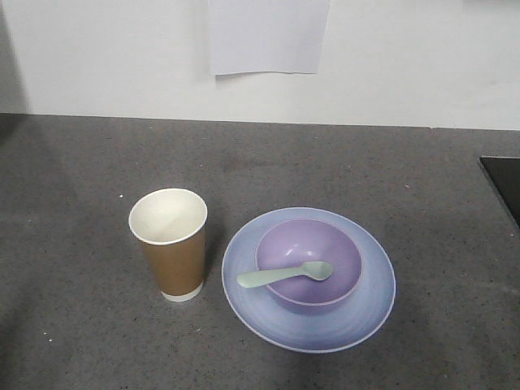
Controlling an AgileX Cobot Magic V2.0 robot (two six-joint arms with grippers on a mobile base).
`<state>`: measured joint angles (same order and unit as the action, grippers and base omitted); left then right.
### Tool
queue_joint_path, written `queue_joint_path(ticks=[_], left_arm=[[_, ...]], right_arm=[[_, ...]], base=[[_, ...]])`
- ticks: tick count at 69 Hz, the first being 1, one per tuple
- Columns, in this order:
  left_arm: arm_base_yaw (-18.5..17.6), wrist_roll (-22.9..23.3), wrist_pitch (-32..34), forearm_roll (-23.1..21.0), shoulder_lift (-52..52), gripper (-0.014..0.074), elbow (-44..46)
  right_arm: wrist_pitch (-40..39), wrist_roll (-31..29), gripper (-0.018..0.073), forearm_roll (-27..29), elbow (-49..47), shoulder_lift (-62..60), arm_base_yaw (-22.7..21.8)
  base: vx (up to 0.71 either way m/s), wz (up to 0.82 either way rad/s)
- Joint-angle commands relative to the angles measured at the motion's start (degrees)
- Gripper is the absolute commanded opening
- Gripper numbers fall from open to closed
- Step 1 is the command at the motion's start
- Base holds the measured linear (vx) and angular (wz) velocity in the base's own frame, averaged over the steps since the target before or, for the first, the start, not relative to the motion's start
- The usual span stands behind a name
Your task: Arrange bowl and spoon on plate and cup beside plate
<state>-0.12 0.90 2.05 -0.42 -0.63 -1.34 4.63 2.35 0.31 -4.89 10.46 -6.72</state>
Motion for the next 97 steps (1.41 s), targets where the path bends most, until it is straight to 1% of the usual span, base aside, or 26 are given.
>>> queue_joint_path(ticks=[1, 13, 14, 31, 42, 51, 97], left_arm=[[0.12, 0.00, 4.43, -0.48, -0.79, -0.0006, 1.03], [0.12, 0.00, 4.43, -0.48, -0.79, -0.0006, 1.03], [0.12, 0.00, 4.43, -0.48, -0.79, -0.0006, 1.03], [0.12, 0.00, 4.43, -0.48, -0.79, -0.0006, 1.03], [0.12, 0.00, 4.43, -0.48, -0.79, -0.0006, 1.03], [0.12, 0.00, 4.43, -0.48, -0.79, -0.0006, 1.03], [0.12, 0.00, 4.43, -0.48, -0.79, -0.0006, 1.03]], right_arm=[[-6.82, 0.58, -0.0011, -1.64, 1.77, -3.40, -0.35], [-8.07, 1.30, -0.0011, -1.84, 7.12, -11.30, -0.35], [-7.13, 1.57, -0.0011, -1.92, 7.12, -11.81, -0.35], [-7.03, 5.45, -0.0011, -6.36, 7.05, -11.66, 0.61], [-7.00, 5.57, -0.0011, -6.36, 7.05, -11.66, 2.52], [-7.00, 5.57, -0.0011, -5.63, 7.05, -11.66, 2.51], [-6.95, 5.61, -0.0011, -5.63, 7.05, -11.66, 2.51]], base=[[0.00, 0.00], [0.00, 0.00], [0.00, 0.00], [0.00, 0.00], [0.00, 0.00], [0.00, 0.00], [0.00, 0.00]])
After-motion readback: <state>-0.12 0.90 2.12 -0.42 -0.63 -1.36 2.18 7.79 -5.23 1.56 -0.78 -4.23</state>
